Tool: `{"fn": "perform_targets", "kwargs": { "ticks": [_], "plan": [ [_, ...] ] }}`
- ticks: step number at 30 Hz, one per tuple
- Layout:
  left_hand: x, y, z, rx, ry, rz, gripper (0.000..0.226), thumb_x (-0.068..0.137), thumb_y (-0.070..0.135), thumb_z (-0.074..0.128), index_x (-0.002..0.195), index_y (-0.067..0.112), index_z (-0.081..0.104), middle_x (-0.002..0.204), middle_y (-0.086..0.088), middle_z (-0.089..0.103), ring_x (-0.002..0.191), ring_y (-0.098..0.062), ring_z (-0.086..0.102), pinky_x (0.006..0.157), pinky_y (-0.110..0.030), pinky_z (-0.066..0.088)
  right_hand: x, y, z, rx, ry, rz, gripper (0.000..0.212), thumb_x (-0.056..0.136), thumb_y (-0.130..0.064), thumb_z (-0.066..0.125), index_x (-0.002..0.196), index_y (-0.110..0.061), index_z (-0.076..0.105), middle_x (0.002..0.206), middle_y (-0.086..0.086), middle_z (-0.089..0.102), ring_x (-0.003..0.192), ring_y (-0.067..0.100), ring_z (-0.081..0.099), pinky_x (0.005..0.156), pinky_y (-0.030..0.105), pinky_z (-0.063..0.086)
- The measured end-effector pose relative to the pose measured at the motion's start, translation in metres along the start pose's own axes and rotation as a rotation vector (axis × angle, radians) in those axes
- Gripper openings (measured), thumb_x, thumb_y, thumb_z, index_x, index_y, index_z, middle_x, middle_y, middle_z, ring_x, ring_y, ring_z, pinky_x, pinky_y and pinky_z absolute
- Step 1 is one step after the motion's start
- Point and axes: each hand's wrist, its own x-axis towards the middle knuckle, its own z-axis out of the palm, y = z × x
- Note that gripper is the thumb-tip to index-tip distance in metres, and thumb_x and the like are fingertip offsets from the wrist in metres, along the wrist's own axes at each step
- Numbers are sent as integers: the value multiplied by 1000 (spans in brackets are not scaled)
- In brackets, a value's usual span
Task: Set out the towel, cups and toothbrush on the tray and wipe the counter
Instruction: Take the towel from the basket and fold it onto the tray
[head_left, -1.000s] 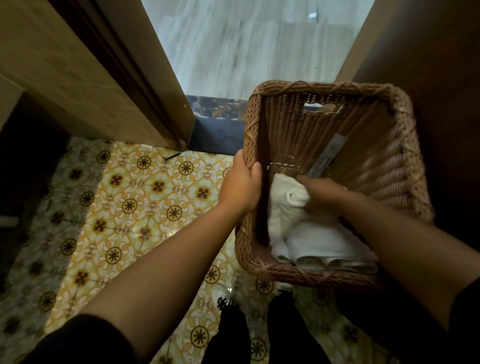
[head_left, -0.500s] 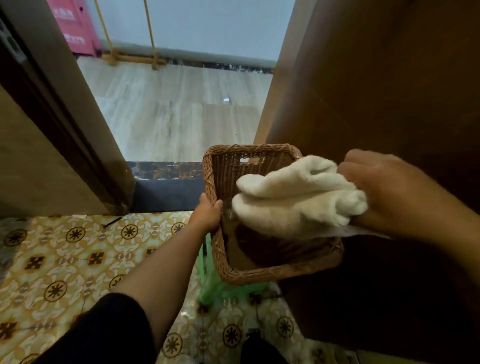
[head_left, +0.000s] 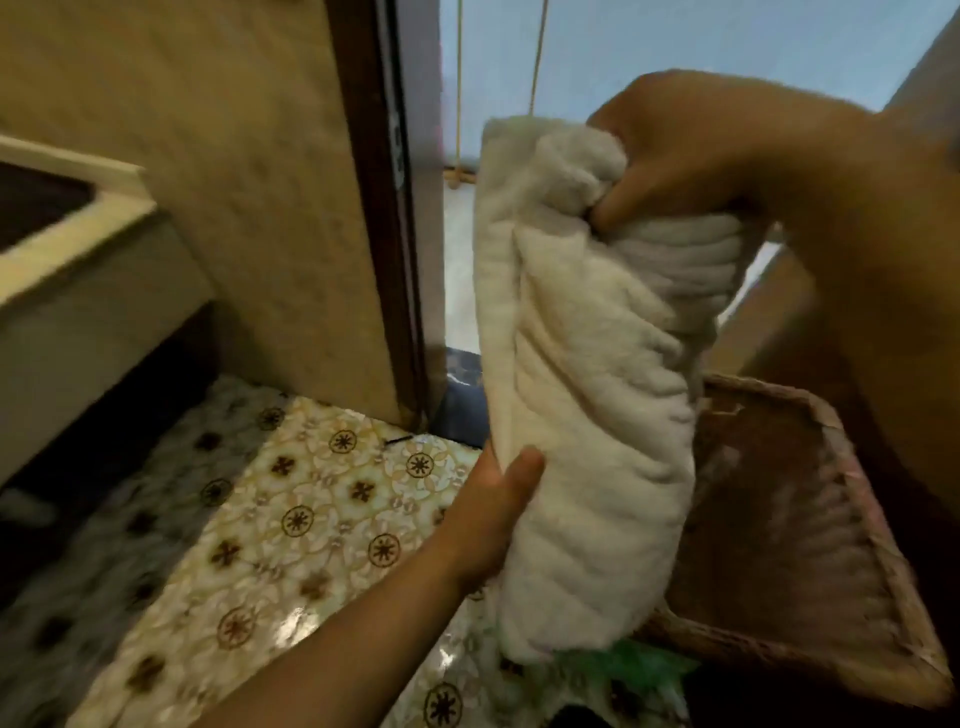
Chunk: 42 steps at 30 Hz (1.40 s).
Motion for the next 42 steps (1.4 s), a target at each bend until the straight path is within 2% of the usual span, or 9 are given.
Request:
{"fn": "perform_targets", "kwargs": {
  "ticks": [3, 6, 9, 14, 19, 24, 31, 38, 42],
  "plan": [
    [-15, -4, -60, 70, 211, 112, 63, 84, 39, 74, 140, 27, 46, 133, 7, 62, 122, -11, 58, 102, -35, 48, 93, -112, 22, -18, -85, -125, 25, 65, -37, 79, 81, -23, 66, 76, -2, 66, 70, 17, 61, 61, 32, 48],
    [-19, -5, -113, -44, 387, 101, 51, 91, 23, 69, 138, 24, 50, 131, 4, 64, 121, -17, 60, 102, -43, 49, 176, -178, 71, -72, -121, -279, 26, 67, -35, 80, 75, -21, 61, 76, 3, 63, 65, 16, 56, 52, 28, 41],
    [-13, -5, -165, -147, 552, 60, 49, 90, 24, 71, 136, 21, 54, 128, -2, 66, 118, -23, 62, 103, -51, 47, 241, -227, 102, -74, -130, -420, 28, 70, -35, 79, 78, -18, 58, 76, 4, 59, 66, 20, 54, 56, 31, 41],
    [24, 8, -246, -228, 661, 63, 52, 87, 28, 73, 134, 16, 55, 128, -11, 66, 118, -32, 62, 102, -55, 46, 345, -279, 122, -2, -135, -575, 35, 75, -28, 78, 67, -25, 44, 67, -6, 43, 57, 8, 39, 49, 27, 28],
    [90, 44, -334, -283, 684, 124, 45, 88, 26, 74, 130, 19, 60, 129, -12, 65, 119, -32, 62, 99, -52, 49, 466, -310, 117, -23, -99, -706, 30, 78, -28, 76, 97, -13, 58, 88, 3, 56, 76, 19, 50, 58, 29, 34],
    [156, 88, -421, -310, 765, 164, 57, 84, 28, 74, 136, 15, 54, 128, -12, 65, 118, -34, 61, 100, -56, 47, 586, -345, 103, -58, -126, -751, 26, 79, -27, 76, 91, -13, 57, 85, 4, 56, 74, 20, 50, 53, 28, 32],
    [218, 123, -556, -388, 753, 301, 40, 97, 16, 60, 136, 10, 53, 131, -18, 62, 119, -37, 60, 95, -51, 52, 734, -438, 118, -143, -157, -839, 21, 78, -22, 75, 89, -12, 61, 85, 6, 58, 79, 24, 54, 67, 31, 38],
    [269, 163, -750, -330, 807, 319, 47, 93, 28, 67, 136, 18, 52, 131, -11, 64, 121, -31, 60, 102, -56, 46, 902, -546, 136, -167, -88, -840, 32, 75, -21, 76, 101, -7, 67, 95, 13, 67, 86, 32, 61, 80, 43, 53],
    [290, 202, -848, -328, 873, 360, 47, 94, 27, 65, 138, 19, 49, 132, -10, 62, 121, -32, 59, 101, -56, 46, 991, -609, 135, -201, -50, -839, 30, 76, -21, 77, 100, -8, 65, 93, 13, 65, 79, 28, 57, 73, 39, 49]
  ]
}}
